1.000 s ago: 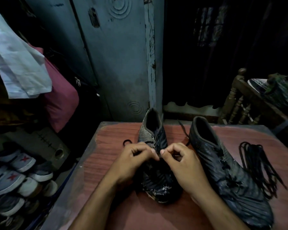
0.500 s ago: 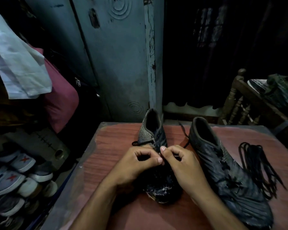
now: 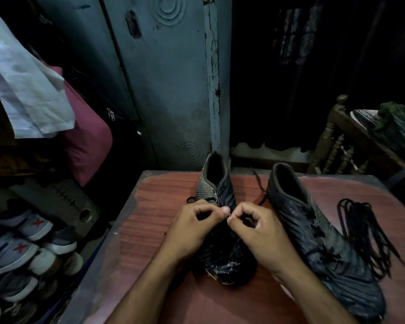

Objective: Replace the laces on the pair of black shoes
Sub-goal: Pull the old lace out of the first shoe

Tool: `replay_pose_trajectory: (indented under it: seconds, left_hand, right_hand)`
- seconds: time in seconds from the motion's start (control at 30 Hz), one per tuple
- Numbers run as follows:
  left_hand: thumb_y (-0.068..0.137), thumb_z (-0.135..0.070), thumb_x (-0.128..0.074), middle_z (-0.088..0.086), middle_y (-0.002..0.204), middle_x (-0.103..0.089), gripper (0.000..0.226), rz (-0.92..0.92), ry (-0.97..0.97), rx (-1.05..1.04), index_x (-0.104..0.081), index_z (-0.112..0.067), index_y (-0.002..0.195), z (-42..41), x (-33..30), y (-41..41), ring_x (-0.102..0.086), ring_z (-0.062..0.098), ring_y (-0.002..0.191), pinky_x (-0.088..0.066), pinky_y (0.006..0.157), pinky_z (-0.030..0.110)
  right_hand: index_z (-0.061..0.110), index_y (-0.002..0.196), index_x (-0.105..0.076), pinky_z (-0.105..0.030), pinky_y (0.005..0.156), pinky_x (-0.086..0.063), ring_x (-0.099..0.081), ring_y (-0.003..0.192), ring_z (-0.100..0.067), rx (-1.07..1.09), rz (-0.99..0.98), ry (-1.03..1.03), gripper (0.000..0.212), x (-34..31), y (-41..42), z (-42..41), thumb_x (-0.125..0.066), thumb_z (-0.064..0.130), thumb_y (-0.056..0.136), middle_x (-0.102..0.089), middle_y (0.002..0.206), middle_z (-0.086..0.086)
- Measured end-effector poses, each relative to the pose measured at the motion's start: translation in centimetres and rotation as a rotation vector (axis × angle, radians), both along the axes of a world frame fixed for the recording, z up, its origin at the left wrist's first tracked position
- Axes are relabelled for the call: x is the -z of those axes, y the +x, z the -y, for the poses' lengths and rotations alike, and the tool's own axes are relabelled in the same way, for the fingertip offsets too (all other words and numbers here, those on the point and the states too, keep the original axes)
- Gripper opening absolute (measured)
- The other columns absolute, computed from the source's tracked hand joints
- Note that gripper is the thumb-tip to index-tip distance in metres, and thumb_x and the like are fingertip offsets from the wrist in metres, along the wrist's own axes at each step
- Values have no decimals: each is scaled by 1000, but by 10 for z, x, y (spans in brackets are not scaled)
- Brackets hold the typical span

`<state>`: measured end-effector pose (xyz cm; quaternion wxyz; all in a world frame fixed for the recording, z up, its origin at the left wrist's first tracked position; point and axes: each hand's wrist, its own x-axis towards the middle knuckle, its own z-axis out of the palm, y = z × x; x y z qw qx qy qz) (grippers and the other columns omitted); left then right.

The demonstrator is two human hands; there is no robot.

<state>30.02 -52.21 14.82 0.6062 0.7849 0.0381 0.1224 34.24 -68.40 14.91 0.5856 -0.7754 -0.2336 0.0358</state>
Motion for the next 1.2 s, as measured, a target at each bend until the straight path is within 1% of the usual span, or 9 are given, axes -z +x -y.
replay_pose_trajectory:
  seconds: [0.1, 0.2, 0.37, 0.5, 0.57, 0.67, 0.83, 1.0, 1.2]
  left_hand:
    - [88, -29, -78, -4, 84, -68, 13, -4, -45, 2, -81, -21, 77, 2, -1, 1, -65, 6, 81, -49, 79, 29]
    - [89, -15, -78, 3, 81, -68, 16, -6, -162, -1, -78, -9, 75, 6, -3, 1, -63, 11, 79, -47, 77, 32]
    - [81, -26, -78, 16, 81, -60, 30, 6, -267, 39, -71, 3, 78, 8, -4, -2, -54, 23, 79, -43, 77, 40]
    - [83, -21, -77, 6, 77, -61, 14, 16, -245, 135, -75, -12, 73, 4, -10, -5, -54, 19, 77, -43, 73, 34]
    - [85, -15, -76, 1, 78, -63, 11, -12, -261, 211, -75, -14, 75, 0, -12, -9, -57, 15, 77, -46, 72, 27]
    - [84, -14, -78, 0, 78, -59, 8, -54, -230, 289, -76, -9, 77, -6, -16, -13, -55, 13, 76, -45, 69, 23]
    - [84, -16, -80, -7, 75, -57, 8, -63, -99, 311, -79, -16, 77, -10, -17, -14, -52, 8, 72, -41, 67, 20]
    - [84, -19, -81, 8, 85, -62, 8, 11, 46, 415, -79, -27, 80, -16, -13, -12, -60, 15, 89, -47, 86, 31]
    - [84, -36, -75, -13, 75, -60, 12, 0, 117, 394, -76, -30, 74, -13, -14, -10, -56, 4, 77, -42, 74, 21]
  right_hand:
    - [23, 68, -60, -28, 67, -42, -55, 68, -4, -9, 30, -24, 17, 0, 1, 0, -67, 33, 80, -60, 71, 8]
    - [23, 63, -58, -20, 68, -40, -56, 70, -5, -47, 58, -37, 15, -2, 1, 1, -65, 30, 75, -58, 74, 9]
    - [22, 61, -54, -25, 66, -41, -53, 68, -5, -33, 53, 20, 28, -5, -1, 0, -61, 46, 73, -55, 72, 5]
    - [26, 62, -63, -27, 67, -41, -53, 65, -2, 58, -33, 66, 34, -4, -4, -4, -70, 38, 92, -57, 64, 10]
    - [19, 66, -66, -34, 67, -44, -54, 64, -4, 79, -81, 48, 34, -5, -4, -4, -68, 35, 95, -59, 62, 9]
    - [16, 71, -70, -35, 73, -48, -61, 69, -5, 67, -89, 14, 31, -6, -7, -4, -68, 36, 94, -68, 70, 6]
    - [22, 68, -70, -34, 76, -52, -66, 75, -8, 86, -41, -40, 24, -7, -7, -2, -74, 29, 90, -70, 76, 5]
    - [25, 74, -74, -35, 81, -54, -68, 81, -5, 86, -18, -93, 24, -6, -5, -3, -73, 45, 87, -72, 83, 8]
    - [20, 72, -69, -37, 79, -53, -66, 77, -8, 106, -2, -111, 16, -7, -4, 0, -73, 24, 87, -71, 78, 7]
